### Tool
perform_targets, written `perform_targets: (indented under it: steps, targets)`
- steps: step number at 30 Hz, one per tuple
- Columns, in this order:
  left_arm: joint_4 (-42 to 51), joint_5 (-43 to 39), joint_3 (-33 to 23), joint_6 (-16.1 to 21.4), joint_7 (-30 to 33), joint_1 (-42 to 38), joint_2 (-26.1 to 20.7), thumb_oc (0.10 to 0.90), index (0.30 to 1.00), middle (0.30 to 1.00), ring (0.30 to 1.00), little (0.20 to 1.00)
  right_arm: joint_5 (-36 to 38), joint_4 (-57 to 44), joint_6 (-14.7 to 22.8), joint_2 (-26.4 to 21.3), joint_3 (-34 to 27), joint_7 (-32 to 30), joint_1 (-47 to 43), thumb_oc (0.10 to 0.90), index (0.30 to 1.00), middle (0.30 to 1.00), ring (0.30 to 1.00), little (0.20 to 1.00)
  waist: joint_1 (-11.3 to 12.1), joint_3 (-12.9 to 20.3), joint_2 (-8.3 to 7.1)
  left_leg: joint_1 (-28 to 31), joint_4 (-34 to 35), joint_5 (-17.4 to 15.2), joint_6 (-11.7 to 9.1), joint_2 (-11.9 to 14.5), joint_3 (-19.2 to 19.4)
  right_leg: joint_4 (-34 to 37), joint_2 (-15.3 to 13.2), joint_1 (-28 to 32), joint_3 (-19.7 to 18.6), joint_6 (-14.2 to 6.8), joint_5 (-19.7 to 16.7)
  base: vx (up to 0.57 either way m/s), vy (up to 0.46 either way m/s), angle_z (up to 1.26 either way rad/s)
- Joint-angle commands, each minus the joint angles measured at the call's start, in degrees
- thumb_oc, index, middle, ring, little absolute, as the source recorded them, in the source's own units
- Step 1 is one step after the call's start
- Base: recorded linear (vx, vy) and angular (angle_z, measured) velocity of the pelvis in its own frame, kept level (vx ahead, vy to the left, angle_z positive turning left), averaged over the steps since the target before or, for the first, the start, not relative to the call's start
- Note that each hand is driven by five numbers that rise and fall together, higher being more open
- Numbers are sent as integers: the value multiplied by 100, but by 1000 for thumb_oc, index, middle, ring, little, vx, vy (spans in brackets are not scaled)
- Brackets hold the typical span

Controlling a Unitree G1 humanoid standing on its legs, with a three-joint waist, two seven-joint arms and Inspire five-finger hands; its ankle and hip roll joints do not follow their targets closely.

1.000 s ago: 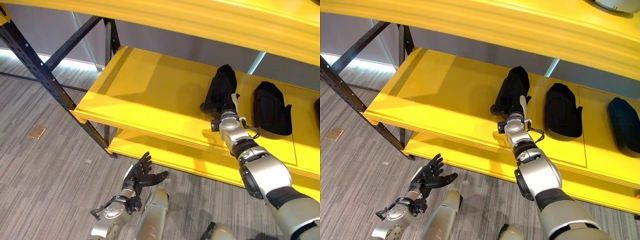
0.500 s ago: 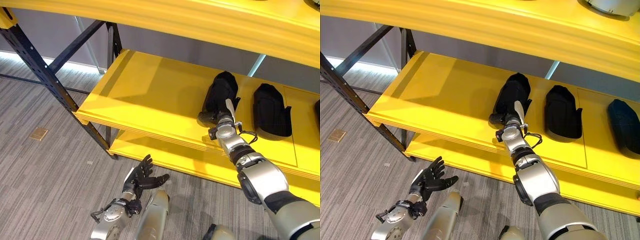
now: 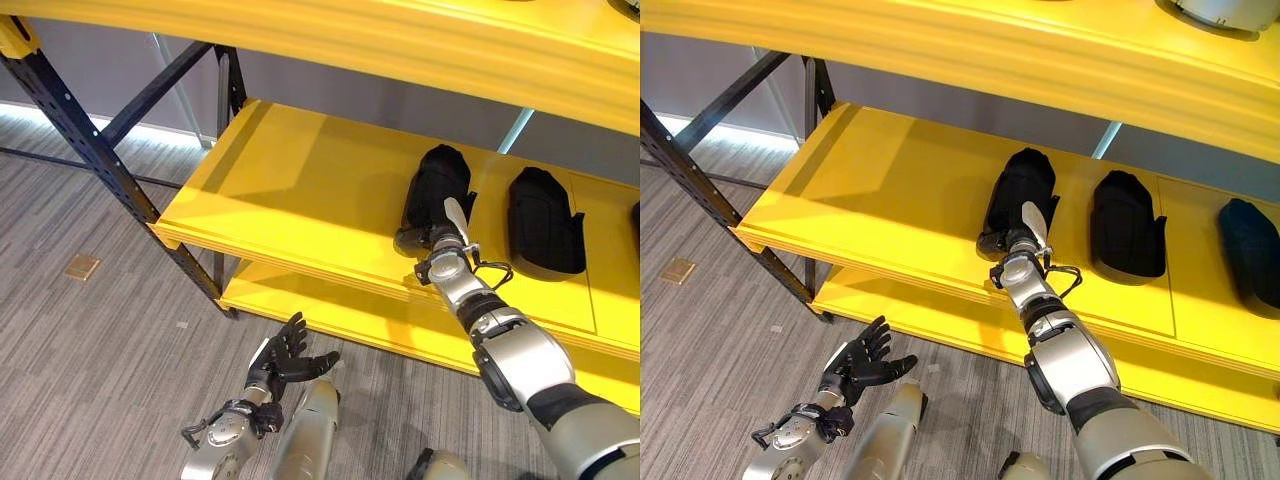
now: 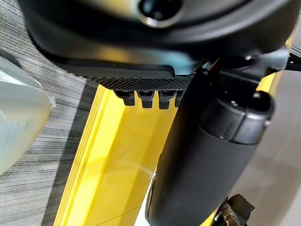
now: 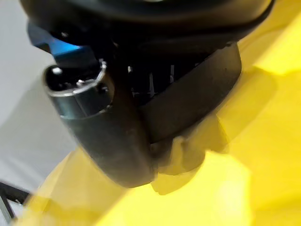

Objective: Move parts from the plastic box to the shelf.

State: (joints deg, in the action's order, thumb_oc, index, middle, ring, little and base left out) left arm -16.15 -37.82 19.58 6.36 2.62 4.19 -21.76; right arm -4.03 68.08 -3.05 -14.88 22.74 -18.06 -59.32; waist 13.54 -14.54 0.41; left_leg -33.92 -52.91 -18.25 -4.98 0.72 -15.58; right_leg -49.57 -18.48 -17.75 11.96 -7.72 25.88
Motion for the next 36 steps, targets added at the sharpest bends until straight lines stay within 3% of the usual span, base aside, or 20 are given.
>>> perform_targets:
  steps: [1, 5, 11, 12, 13, 20, 21, 22, 23, 26, 28, 36]
  targets:
    - [433, 292, -186, 394, 376, -497, -114, 900, 1000, 1000, 1000, 1000, -215, -423, 178, 904, -72, 23, 1393, 400, 300, 300, 300, 300, -31, -178, -39, -170, -44, -111, 278, 175, 16, -200, 193, -113, -182, 506, -27, -88, 35, -11]
    - [583, 341, -316, 380, 548, -383, -69, 900, 1000, 1000, 1000, 1000, -281, -364, 169, 904, -38, 76, 1689, 400, 300, 300, 300, 300, -214, -215, -42, -189, -47, -132, 236, 240, 67, -228, 203, -196, -206, 523, 19, -18, 10, -13]
    - [683, 204, -338, 471, 598, -353, -47, 900, 1000, 1000, 1000, 1000, -378, 36, 172, 869, -8, 104, 1490, 400, 300, 300, 300, 300, -307, -241, -29, -223, -60, -151, 220, 266, 114, -240, 226, -262, -253, 534, 45, -8, 4, -2]
    - [683, 204, -338, 471, 598, -353, -48, 900, 1000, 1000, 1000, 1000, -378, 37, 173, 869, -8, 103, 1489, 549, 509, 509, 509, 509, -306, -242, -29, -223, -60, -152, 220, 266, 114, -240, 226, -262, -253, 534, 45, 0, 0, 0]
    - [694, 169, -349, 501, 612, -353, -51, 900, 1000, 1000, 1000, 1000, -373, 90, 183, 838, -7, 85, 1424, 900, 1000, 1000, 1000, 1000, -324, -245, -34, -232, -70, -155, 217, 270, 126, -245, 231, -282, -271, 533, 45, 0, 0, 0]
    - [658, 132, -365, 554, 645, -386, -35, 900, 1000, 1000, 1000, 1000, -250, 82, 252, 818, -17, 58, 1271, 900, 1000, 1000, 1000, 1000, -343, -246, -55, -230, -69, -163, 223, 283, 149, -253, 256, -310, -298, 527, 43, 14, -3, -2]
    - [631, 121, -373, 562, 646, -377, -34, 900, 1000, 1000, 1000, 1000, -227, 57, 275, 818, -16, 49, 1269, 900, 1000, 1000, 1000, 1000, -333, -256, -69, -164, -146, -339, 217, 308, 163, -290, 271, -240, -335, 492, 170, 0, 0, 0]
    - [634, 120, -370, 563, 645, -388, -32, 900, 1000, 1000, 1000, 1000, -227, 55, 275, 810, -20, 47, 1261, 900, 1000, 1000, 1000, 1000, -344, -250, -60, -225, -62, -163, 224, 289, 149, -249, 261, -307, -304, 526, 44, 87, -28, -1]
    - [759, -128, -355, 574, 765, -362, -213, 900, 1000, 1000, 1000, 1000, -179, -286, 187, 1516, 273, -103, 289, 900, 1000, 1000, 1000, 1000, -216, -222, -92, -161, -138, -343, 209, 305, 161, -271, 280, -225, -351, 487, 152, 14, -13, -7]
    - [769, -106, -259, 554, 733, -391, -187, 900, 1000, 1000, 1000, 1000, 148, 304, 87, 1198, -57, -169, 176, 900, 1000, 1000, 1000, 1000, -183, -208, -80, -171, -125, -348, 210, 289, 146, -248, 268, -214, -319, 464, 140, 13, -16, -11]
    - [752, -98, -239, 612, 701, -401, -254, 900, 1000, 1000, 1000, 1000, 251, 400, 134, 1077, -117, -149, -66, 900, 1000, 1000, 1000, 1000, -168, -185, -69, -251, -44, -159, 219, 255, 118, -207, 255, -276, -268, 493, 12, -57, 4, 7]
    - [696, -68, -372, 653, 742, -417, -229, 900, 1000, 1000, 1000, 1000, 381, -548, 303, 929, 29, -177, -276, 900, 1000, 1000, 1000, 1000, -252, -185, -163, -223, -48, -158, 226, 293, 155, -212, 293, -296, -309, 512, -9, 6, -2, 1]
